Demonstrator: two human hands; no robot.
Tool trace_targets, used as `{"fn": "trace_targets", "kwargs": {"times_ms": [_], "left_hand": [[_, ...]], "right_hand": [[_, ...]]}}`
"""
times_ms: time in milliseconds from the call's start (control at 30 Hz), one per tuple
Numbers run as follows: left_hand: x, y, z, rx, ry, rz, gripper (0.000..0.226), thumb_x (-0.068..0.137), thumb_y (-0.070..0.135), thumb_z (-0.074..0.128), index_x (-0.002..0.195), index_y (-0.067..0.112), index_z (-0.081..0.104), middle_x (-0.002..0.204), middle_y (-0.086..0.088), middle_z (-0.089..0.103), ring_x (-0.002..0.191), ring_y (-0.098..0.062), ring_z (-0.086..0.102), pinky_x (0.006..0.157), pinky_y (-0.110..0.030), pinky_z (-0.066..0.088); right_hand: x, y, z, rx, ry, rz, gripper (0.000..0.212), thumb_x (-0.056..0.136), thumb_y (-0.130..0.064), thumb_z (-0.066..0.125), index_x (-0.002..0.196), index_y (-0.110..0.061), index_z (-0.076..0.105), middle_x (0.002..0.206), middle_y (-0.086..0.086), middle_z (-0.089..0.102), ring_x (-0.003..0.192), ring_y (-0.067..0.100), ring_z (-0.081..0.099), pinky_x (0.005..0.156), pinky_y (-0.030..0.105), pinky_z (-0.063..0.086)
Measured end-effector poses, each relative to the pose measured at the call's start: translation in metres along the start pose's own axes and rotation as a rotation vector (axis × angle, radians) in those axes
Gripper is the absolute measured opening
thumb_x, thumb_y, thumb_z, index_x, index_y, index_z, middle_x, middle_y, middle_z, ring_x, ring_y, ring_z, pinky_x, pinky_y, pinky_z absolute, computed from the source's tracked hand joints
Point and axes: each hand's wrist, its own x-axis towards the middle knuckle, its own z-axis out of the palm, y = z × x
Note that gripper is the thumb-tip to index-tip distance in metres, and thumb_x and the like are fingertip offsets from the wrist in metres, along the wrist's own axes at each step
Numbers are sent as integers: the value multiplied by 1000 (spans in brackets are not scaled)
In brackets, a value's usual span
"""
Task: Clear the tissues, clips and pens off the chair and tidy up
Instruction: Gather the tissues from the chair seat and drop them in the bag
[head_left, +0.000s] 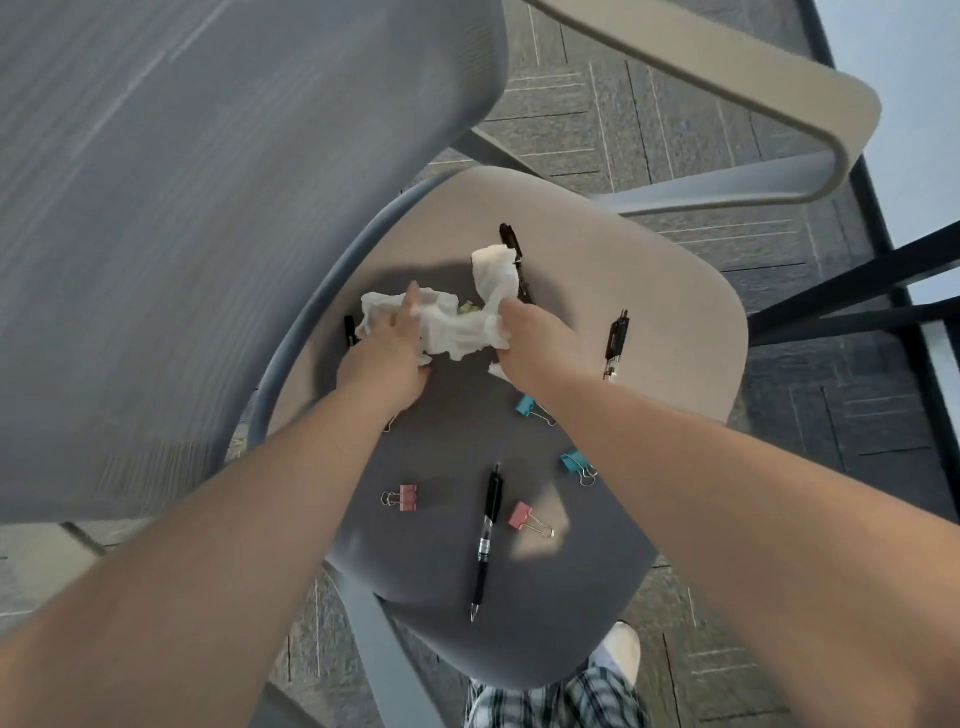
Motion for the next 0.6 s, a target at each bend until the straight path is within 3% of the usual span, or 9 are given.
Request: {"fn": "trace_targets", "kwargs": {"times_ms": [100, 167, 233, 367, 500, 600], "left_hand": [[5, -5, 7, -51, 6, 12, 63, 85, 27, 55, 142, 26, 28, 135, -16, 40, 113, -41, 51, 79, -48, 50], [5, -7, 8, -26, 12, 28, 51, 85, 28, 55, 133, 18, 43, 125, -16, 46, 107, -41, 54, 79, -46, 49], [2, -4, 3, 22, 25, 34, 41, 86, 24, 52, 127, 15, 51, 125, -17, 46, 104, -40, 56, 79, -45, 50], [-12, 6, -14, 96, 78, 71, 30, 85, 16, 51, 112, 7, 57, 119, -13, 46, 92, -34, 58, 69, -40, 49], [-24, 27, -38, 173, 123, 107, 19, 85, 22, 54, 93, 5, 57, 103, -10, 51, 86, -34, 58, 59, -33, 37], [-28, 50, -49, 116, 60, 117, 12, 83, 19, 48, 86, 9, 53, 87, -8, 58, 68, -31, 58, 50, -29, 42]], "right_hand": [[-1, 3, 5, 69, 46, 15, 21, 89, -7, 46, 107, -18, 50, 85, 0, 46, 78, 22, 44, 59, 29, 37], [-4, 5, 6, 123, 76, 28, 25, 89, -5, 44, 86, -29, 39, 73, -8, 35, 75, 19, 37, 50, 22, 24], [-6, 8, 5, 156, 120, 27, 21, 87, -5, 45, 84, -22, 33, 72, -7, 36, 72, 19, 38, 47, 24, 20], [-14, 11, -8, 230, 175, 68, 9, 84, -7, 50, 89, -11, 45, 80, 2, 47, 76, 26, 47, 58, 35, 42], [-31, 16, -29, 304, 185, 145, 29, 82, -5, 48, 68, -23, 30, 63, -5, 36, 67, 27, 42, 52, 30, 32], [-50, 27, -48, 365, 251, 201, 30, 81, -6, 49, 66, -21, 28, 66, 1, 39, 67, 29, 45, 58, 39, 39]]}}
